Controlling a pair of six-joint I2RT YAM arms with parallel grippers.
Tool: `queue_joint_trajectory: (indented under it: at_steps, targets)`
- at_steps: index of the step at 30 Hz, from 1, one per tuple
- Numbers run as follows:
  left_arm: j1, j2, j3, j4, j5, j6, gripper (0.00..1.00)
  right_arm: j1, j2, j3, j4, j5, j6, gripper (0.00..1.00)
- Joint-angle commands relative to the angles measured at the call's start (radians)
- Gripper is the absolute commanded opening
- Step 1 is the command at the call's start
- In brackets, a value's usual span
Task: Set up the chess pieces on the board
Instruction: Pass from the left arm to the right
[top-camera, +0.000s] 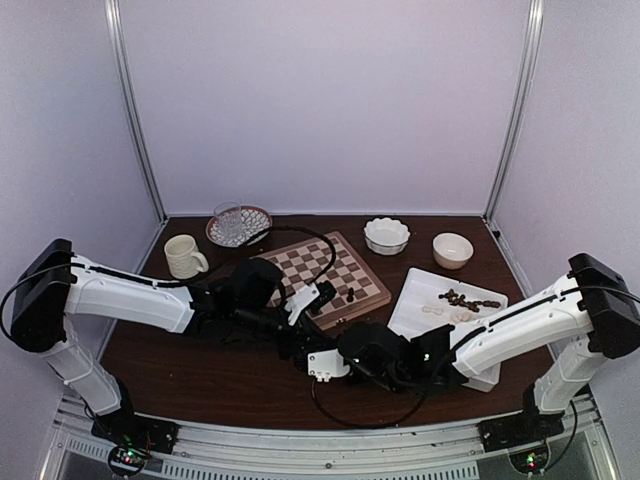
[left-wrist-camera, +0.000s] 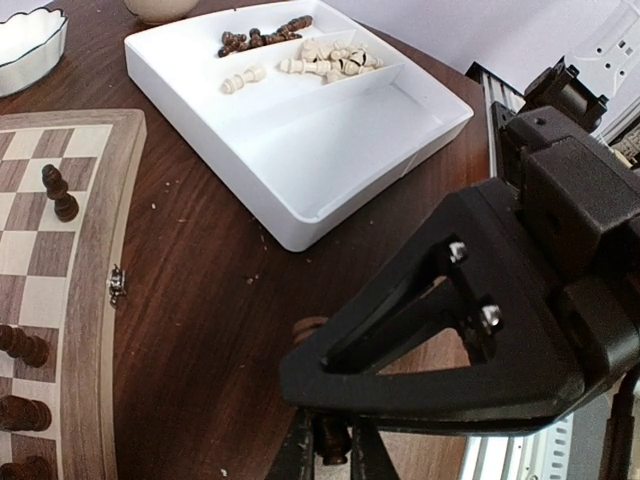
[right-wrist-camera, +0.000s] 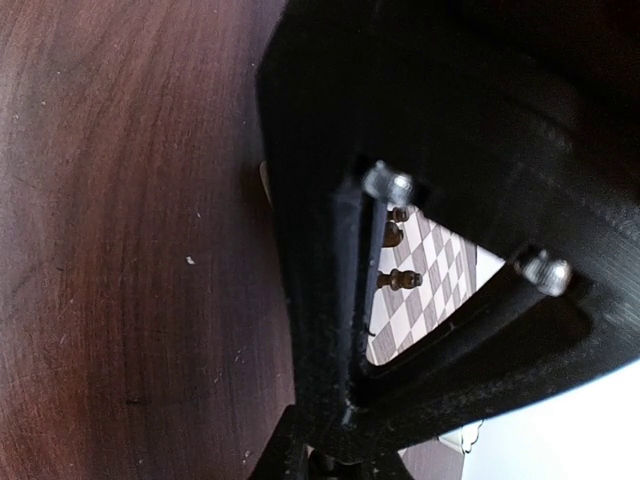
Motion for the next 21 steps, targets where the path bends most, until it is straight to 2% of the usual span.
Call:
queue_joint_trajectory:
  at_steps: [1, 4, 6, 12, 18, 21]
  targets:
    - [-0.012, -0.011, 0.024, 0.003, 0.032, -0.001, 0.04, -0.009, 0.011, 0.031, -0.027, 0.081, 0.023, 0.00]
    - [-0.012, -0.027, 0.015, 0.010, 0.032, 0.004, 0.08, -0.010, -0.007, 0.016, -0.011, 0.074, 0.030, 0.00]
    - [-0.012, -0.047, -0.005, 0.027, 0.022, -0.001, 0.17, -0.013, -0.026, 0.001, 0.006, 0.066, 0.038, 0.00]
    - [-0.004, -0.134, -0.081, 0.126, 0.021, -0.021, 0.35, -0.045, -0.072, -0.026, 0.015, 0.003, 0.086, 0.00]
    - [0.035, -0.206, -0.146, 0.194, 0.049, -0.050, 0.40, -0.070, -0.096, -0.038, 0.019, -0.037, 0.125, 0.00]
    - [0.043, -0.248, -0.185, 0.231, 0.025, -0.057, 0.41, -0.103, -0.127, -0.054, 0.035, -0.111, 0.180, 0.00]
